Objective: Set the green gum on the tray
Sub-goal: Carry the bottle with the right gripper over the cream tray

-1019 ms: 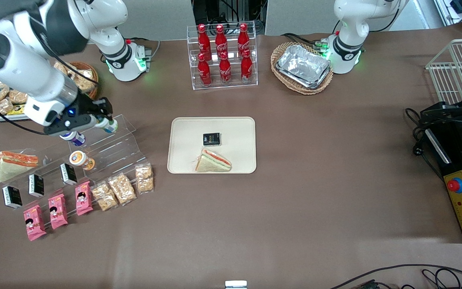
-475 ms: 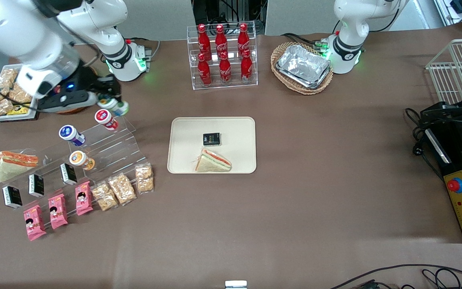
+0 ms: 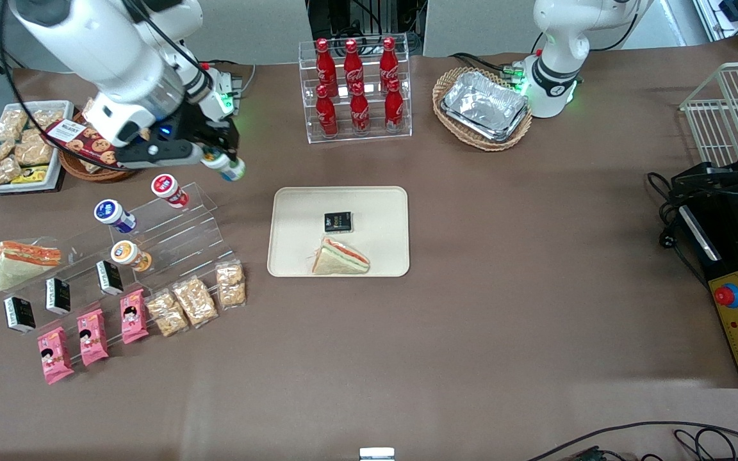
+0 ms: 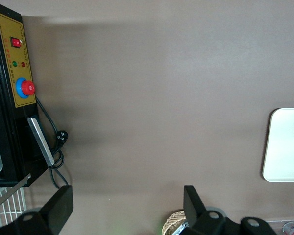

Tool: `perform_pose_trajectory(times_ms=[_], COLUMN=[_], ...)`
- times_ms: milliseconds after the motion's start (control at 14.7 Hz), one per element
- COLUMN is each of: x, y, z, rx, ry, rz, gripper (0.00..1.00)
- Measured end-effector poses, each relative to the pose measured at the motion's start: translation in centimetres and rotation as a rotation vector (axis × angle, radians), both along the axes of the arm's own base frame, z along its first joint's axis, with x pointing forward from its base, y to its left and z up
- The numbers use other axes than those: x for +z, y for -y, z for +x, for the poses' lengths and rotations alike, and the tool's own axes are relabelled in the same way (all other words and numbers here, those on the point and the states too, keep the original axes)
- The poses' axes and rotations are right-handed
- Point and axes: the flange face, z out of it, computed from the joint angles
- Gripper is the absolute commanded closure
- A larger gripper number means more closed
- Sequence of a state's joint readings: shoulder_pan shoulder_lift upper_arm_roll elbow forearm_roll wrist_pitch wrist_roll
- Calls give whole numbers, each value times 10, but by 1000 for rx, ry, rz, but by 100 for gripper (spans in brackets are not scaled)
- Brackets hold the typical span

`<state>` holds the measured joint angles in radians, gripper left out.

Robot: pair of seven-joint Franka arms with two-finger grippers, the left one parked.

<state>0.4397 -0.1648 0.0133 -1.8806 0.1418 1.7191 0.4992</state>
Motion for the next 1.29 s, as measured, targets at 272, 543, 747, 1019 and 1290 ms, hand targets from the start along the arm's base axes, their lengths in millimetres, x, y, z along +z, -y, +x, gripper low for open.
perform_pose_trajectory(times_ms=[272, 543, 747, 1019, 1290], x=[-79, -158, -208, -264, -298], y=[-24, -31, -45, -40, -33], z=[-11, -35, -61, -77, -81], rx=[-51, -88, -112, -125, -138], ry=[3, 17, 35, 59, 79], rz=[-6, -12, -11, -14, -15], gripper=[73, 73, 73, 73, 73])
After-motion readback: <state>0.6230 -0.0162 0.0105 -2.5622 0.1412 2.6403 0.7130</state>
